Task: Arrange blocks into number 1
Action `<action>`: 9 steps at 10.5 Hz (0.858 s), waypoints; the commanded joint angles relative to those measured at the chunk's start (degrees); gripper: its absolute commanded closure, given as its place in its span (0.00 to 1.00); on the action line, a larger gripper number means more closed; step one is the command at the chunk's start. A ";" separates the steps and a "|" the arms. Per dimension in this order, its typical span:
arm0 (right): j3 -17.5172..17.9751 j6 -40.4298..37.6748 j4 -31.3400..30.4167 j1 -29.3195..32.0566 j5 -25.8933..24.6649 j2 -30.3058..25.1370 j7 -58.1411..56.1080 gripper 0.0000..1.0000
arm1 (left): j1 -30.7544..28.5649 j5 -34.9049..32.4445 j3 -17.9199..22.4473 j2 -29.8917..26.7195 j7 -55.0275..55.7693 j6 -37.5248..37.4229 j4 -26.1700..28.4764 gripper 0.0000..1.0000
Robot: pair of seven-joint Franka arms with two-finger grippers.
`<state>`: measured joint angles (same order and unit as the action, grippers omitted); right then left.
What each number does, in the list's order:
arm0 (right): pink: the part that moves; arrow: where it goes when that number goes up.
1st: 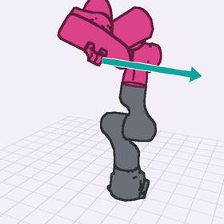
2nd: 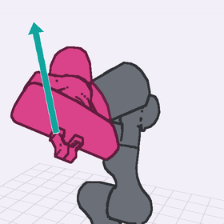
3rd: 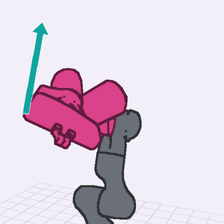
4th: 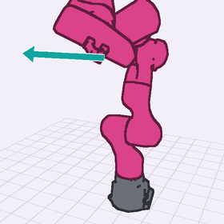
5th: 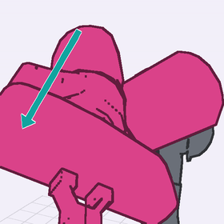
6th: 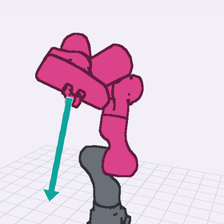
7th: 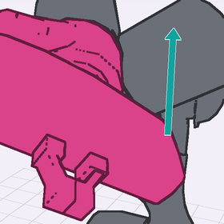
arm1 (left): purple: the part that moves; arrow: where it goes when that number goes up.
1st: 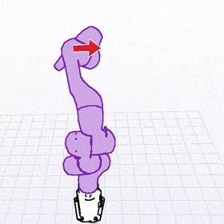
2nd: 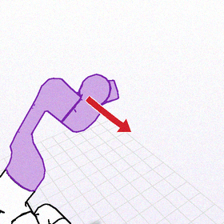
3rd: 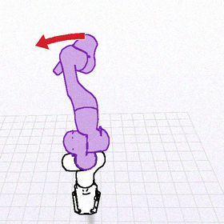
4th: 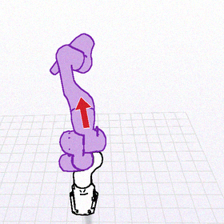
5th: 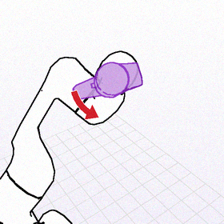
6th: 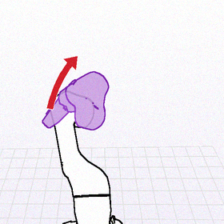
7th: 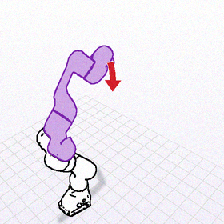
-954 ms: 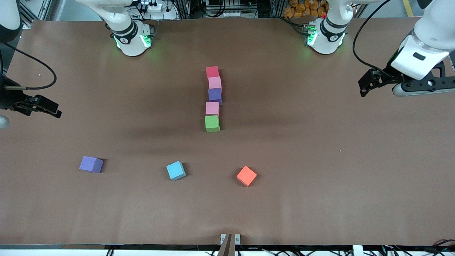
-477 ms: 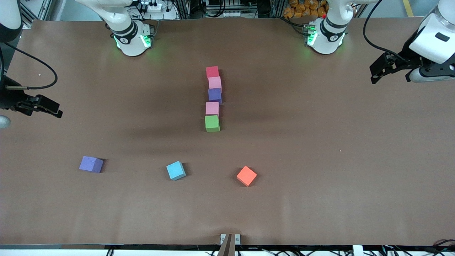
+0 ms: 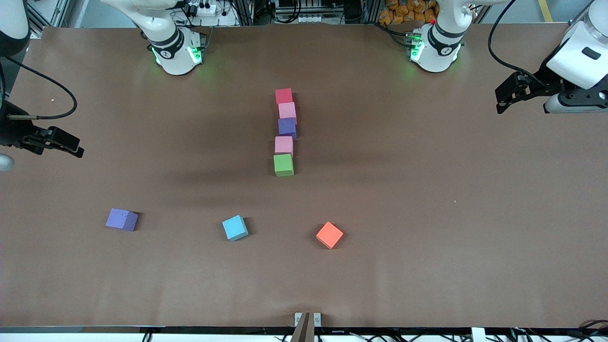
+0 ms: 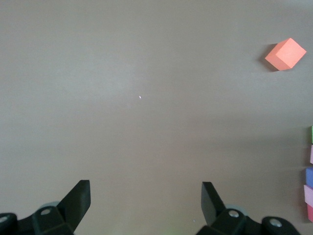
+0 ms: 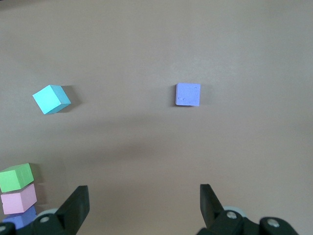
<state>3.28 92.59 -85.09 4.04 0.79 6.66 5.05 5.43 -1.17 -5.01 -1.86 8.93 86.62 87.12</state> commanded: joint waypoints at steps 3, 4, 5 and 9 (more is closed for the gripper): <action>0.76 -0.84 1.59 1.58 0.71 0.63 -0.65 0.00 | -0.15 2.40 0.35 1.59 -1.10 0.56 -1.34 0.00; 0.85 -0.66 1.59 1.50 0.62 0.72 -0.56 0.00 | -0.33 2.40 0.44 1.77 -0.41 1.53 -1.34 0.00; 0.85 -0.66 1.59 1.67 0.71 0.81 -0.65 0.00 | -0.94 2.40 0.35 2.21 -0.40 1.80 -1.34 0.00; 0.76 -0.66 1.59 1.41 0.62 0.81 -0.65 0.00 | -1.64 2.32 0.35 3.09 -1.01 1.80 -1.61 0.00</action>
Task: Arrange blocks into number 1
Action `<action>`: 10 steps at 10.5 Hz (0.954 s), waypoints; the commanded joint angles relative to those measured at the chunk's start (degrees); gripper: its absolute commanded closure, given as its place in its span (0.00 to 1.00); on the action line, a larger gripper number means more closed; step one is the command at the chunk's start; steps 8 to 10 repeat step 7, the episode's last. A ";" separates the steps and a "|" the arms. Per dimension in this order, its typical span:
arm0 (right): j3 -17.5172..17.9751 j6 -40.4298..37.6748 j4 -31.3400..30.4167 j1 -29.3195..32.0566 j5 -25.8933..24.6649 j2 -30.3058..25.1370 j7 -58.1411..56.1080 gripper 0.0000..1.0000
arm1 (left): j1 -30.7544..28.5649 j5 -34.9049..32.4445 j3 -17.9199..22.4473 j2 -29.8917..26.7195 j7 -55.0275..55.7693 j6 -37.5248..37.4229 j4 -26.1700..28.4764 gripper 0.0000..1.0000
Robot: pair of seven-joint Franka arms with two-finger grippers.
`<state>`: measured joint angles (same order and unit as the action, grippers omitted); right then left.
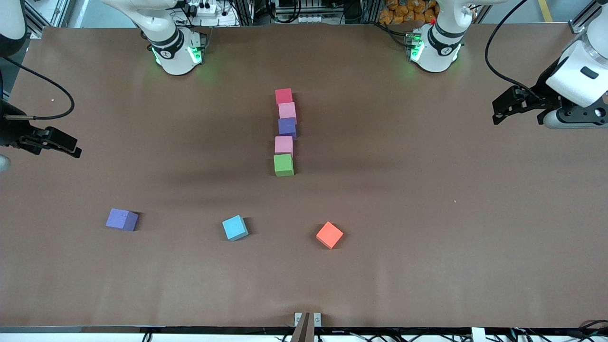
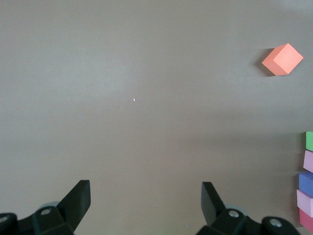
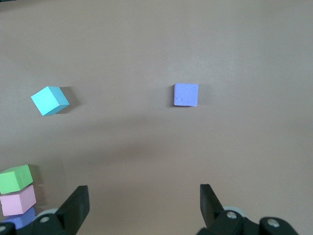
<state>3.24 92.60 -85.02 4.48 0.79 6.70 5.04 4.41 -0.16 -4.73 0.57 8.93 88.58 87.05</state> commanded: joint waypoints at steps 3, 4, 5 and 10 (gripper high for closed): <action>0.80 -0.66 1.52 0.80 0.62 0.77 -0.56 0.00 | -0.72 1.13 0.07 0.66 -0.58 -0.16 -1.45 0.00; 0.80 -0.66 1.52 0.80 0.62 0.69 -0.47 0.00 | -0.72 1.13 0.07 0.66 -0.49 -0.16 -1.45 0.00; 0.80 -0.66 1.52 0.80 0.62 0.77 -0.21 0.00 | -0.72 1.22 0.07 0.66 -0.49 -0.16 -1.45 0.00; 0.80 -0.66 1.52 0.88 0.53 0.78 -0.73 0.00 | -0.72 1.22 0.07 0.66 -0.40 -0.16 -1.27 0.00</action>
